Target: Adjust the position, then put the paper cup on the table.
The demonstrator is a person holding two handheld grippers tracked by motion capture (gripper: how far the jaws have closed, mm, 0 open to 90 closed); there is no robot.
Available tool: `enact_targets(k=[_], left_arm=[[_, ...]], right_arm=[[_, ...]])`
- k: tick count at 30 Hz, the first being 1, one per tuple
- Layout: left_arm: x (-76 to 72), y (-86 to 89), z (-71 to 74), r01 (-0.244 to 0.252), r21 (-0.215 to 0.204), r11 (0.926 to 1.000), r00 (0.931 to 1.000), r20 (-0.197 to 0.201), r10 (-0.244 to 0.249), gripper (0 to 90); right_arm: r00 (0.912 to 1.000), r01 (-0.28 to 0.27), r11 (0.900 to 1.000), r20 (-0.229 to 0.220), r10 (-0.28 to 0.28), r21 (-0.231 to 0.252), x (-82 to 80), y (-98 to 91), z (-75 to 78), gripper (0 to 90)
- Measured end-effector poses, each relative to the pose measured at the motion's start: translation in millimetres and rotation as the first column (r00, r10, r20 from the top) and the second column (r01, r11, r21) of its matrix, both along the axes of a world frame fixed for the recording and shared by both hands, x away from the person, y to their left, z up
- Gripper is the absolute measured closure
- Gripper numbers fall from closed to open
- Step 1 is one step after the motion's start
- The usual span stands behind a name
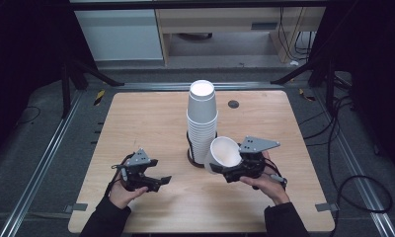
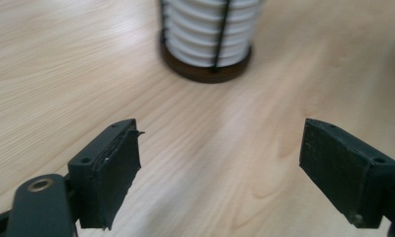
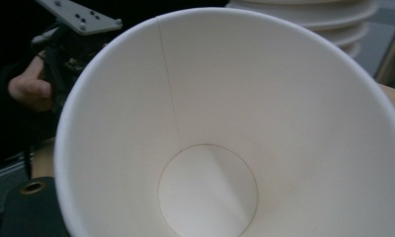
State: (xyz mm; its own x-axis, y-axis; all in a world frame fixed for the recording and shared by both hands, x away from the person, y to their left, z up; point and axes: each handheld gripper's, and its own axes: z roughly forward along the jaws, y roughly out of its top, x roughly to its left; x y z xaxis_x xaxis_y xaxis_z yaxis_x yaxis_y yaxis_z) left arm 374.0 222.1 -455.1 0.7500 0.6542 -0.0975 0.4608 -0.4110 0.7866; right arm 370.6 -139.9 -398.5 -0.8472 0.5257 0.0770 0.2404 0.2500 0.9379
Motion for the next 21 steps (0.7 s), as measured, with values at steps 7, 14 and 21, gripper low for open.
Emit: enact_targets(k=[7, 14, 21], left_arm=[[7.6, 18.4, -3.1, -0.107, -0.033, 0.9937, 0.9943, -0.011, 0.106, 14.8], [9.1, 27.4, -3.9, -0.164, -0.005, 0.9865, 0.9864, 0.008, 0.164, 14.8], [10.4, 36.5, -1.0, -0.205, -0.007, 0.9787, 0.9786, 0.016, 0.205, 15.1]], right_arm=[[0.9880, 0.154, 0.9880, 0.010, -0.154, -0.010, 9.2, -20.1, -1.7, 14.8], [0.9551, 0.296, 0.9546, 0.020, -0.296, -0.032, 16.5, -37.3, -1.4, 14.8], [0.8833, 0.469, 0.8790, 0.029, -0.468, -0.088, 25.1, -55.2, -0.8, 14.7]])
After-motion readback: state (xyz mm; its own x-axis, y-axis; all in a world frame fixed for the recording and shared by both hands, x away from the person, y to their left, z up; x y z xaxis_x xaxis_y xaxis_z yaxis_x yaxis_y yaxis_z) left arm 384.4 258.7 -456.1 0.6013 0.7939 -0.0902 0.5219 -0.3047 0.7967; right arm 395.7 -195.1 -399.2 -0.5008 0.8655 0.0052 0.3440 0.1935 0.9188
